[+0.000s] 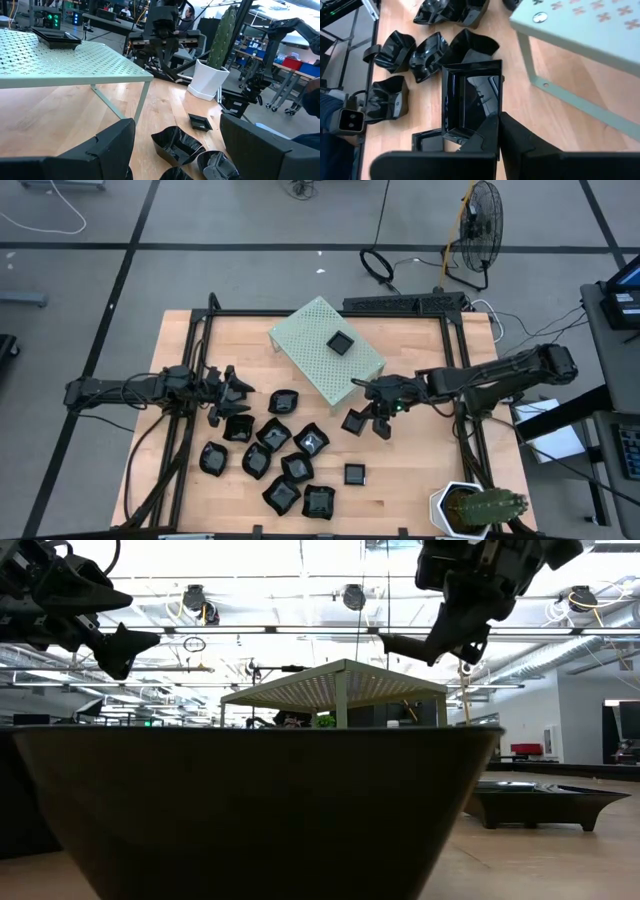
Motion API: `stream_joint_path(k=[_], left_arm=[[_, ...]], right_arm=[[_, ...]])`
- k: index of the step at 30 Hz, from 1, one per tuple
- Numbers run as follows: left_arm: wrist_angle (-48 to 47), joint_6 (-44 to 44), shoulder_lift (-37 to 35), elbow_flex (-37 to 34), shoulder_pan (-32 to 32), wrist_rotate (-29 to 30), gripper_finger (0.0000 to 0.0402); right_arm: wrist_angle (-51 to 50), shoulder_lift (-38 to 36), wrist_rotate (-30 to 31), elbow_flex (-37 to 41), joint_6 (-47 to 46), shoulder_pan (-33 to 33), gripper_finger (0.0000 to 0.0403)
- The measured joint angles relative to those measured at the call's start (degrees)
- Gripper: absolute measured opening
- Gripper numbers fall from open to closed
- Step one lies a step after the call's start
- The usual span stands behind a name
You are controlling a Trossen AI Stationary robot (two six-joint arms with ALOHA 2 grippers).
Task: Pick & Place Mini shaped plates
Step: Stack the square plate on top of the other square plate on the shelf
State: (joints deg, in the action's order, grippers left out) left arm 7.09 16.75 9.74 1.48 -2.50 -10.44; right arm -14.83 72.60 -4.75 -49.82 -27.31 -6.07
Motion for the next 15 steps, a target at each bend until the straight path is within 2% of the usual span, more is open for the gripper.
stream_joint_path(k=[15], left_arm=[[0.0, 0.0, 0.0, 0.0, 0.0, 0.0, 0.0296]], right_arm=[[0.1, 0.0, -3.0, 0.0, 2.5, 3.4, 0.0]])
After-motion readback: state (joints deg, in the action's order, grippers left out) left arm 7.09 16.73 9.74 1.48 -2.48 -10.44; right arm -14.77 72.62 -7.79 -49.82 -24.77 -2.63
